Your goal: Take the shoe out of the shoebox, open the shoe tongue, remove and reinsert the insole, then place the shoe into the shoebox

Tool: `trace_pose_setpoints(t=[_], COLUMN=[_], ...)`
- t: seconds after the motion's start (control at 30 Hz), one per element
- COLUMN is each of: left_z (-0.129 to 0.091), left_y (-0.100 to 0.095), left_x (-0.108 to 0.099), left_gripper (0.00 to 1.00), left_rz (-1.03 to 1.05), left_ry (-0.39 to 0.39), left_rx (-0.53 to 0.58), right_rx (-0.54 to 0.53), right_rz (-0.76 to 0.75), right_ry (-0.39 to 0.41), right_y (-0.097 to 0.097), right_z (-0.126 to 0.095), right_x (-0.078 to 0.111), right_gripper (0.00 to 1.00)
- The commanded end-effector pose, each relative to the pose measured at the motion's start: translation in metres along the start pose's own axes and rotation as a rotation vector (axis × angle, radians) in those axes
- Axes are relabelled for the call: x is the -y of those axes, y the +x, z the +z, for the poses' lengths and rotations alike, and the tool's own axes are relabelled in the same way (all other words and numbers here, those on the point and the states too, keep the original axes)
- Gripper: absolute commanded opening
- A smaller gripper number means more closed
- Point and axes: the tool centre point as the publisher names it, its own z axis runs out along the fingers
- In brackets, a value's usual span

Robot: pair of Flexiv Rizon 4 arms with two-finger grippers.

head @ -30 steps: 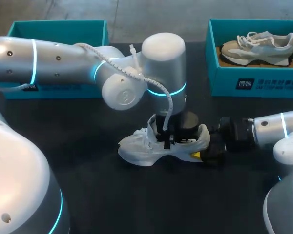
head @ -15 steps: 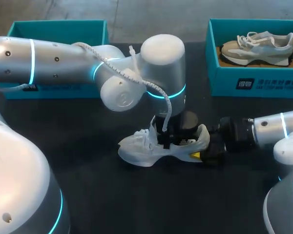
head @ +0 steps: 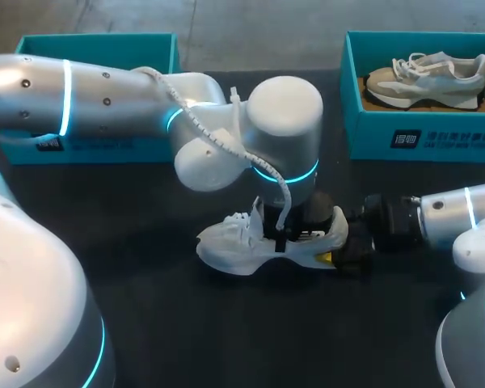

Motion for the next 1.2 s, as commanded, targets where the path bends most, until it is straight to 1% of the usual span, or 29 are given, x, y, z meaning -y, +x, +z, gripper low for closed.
trace_pose_setpoints(t=[0.03, 0.17, 0.4, 0.43, 0.5, 0.53, 0.57, 0.6, 0.63, 0.67, 0.7, 0.73, 0.93, 0.97, 1.07, 1.2], left_z=[0.014, 0.011, 0.018, 0.020, 0.022, 0.022, 0.022, 0.021, 0.021, 0.019, 0.017, 0.016, 0.004, 0.000, -0.010, -0.022], left_y=[-0.010, -0.014, -0.019, -0.023, -0.027, -0.029, -0.030, -0.034, -0.035, -0.037, -0.038, -0.039, -0.036, -0.034, -0.028, -0.021], left_x=[0.001, -0.001, 0.001, 0.002, 0.001, 0.001, 0.001, -0.001, -0.001, -0.003, -0.004, -0.005, -0.008, -0.009, -0.010, -0.010], left_gripper=[0.37, 0.37, 0.36, 0.34, 0.27, 0.22, 0.22, 0.16, 0.15, 0.06, 0.00, 0.00, 0.00, 0.00, 0.00, 0.00], left_rz=[-0.008, -0.014, -0.027, -0.040, -0.053, -0.058, -0.058, -0.066, -0.068, -0.075, -0.078, -0.080, -0.075, -0.066, -0.044, -0.016], left_ry=[0.000, 0.001, -0.023, -0.040, -0.050, -0.055, -0.055, -0.051, -0.052, -0.044, -0.037, -0.032, 0.056, 0.090, 0.160, 0.236], left_rx=[-0.006, -0.002, 0.045, 0.079, 0.102, 0.109, 0.109, 0.109, 0.111, 0.110, 0.104, 0.100, 0.010, -0.022, -0.077, -0.125], right_rx=[-0.001, -0.001, -0.001, -0.001, -0.001, -0.001, -0.001, -0.001, -0.001, -0.001, -0.001, -0.001, -0.001, -0.001, -0.001, -0.001], right_rz=[-0.001, -0.001, -0.001, -0.001, -0.001, -0.001, -0.001, -0.001, -0.001, -0.001, -0.001, -0.001, -0.001, -0.001, -0.001, -0.001], right_ry=[0.004, 0.004, 0.004, 0.004, 0.004, 0.004, 0.004, 0.004, 0.004, 0.004, 0.004, 0.004, 0.004, 0.004, 0.004, 0.004], right_y=[0.002, 0.002, 0.002, 0.002, 0.002, 0.002, 0.002, 0.002, 0.002, 0.002, 0.002, 0.002, 0.002, 0.002, 0.002, 0.002], right_z=[0.000, 0.000, 0.000, 0.000, 0.000, 0.000, 0.000, 0.000, 0.000, 0.000, 0.000, 0.000, 0.000, 0.000, 0.000, 0.000], right_x=[-0.004, -0.004, -0.004, -0.004, -0.004, -0.004, -0.004, -0.004, -0.004, -0.004, -0.004, -0.004, -0.004, -0.004, -0.004, -0.004], right_gripper=[0.00, 0.00, 0.00, 0.00, 0.00, 0.00, 0.00, 0.00, 0.00, 0.00, 0.00, 0.00, 0.00, 0.00, 0.00, 0.00])
